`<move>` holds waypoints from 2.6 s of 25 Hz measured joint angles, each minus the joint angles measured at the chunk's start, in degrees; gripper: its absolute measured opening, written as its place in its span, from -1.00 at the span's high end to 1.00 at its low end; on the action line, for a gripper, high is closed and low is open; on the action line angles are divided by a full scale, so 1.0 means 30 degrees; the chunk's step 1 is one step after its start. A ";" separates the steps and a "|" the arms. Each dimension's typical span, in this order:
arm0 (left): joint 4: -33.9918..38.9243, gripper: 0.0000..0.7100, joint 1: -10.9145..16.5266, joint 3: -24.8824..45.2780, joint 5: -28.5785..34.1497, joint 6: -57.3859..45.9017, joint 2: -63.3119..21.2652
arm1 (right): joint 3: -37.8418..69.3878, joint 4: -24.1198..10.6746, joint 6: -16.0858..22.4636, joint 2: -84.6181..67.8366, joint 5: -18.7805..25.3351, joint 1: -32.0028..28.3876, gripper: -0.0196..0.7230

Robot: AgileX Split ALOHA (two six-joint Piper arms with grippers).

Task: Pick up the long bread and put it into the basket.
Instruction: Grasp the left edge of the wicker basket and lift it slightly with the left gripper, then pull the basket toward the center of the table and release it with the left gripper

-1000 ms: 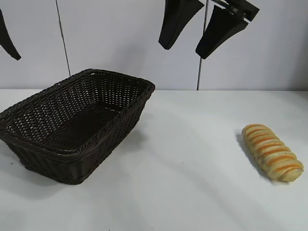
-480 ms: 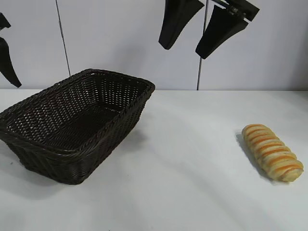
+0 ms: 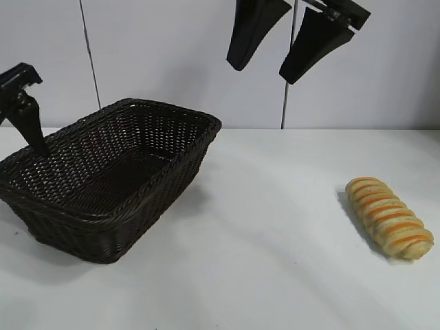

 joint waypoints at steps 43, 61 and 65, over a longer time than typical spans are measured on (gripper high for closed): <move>-0.2462 0.72 0.2889 -0.2413 0.4570 0.9056 -0.0580 | 0.0000 0.0000 0.0000 0.0000 -0.0277 0.0000 -0.53; -0.2349 0.72 0.3368 -1.0277 1.2490 1.9986 0.4206 | 0.0000 0.0000 0.0035 0.0000 -0.0277 0.0000 -0.53; -0.2349 0.72 0.3368 -1.1673 1.3000 2.0841 0.5308 | 0.0000 0.0000 0.0036 0.0000 -0.0277 0.0000 -0.53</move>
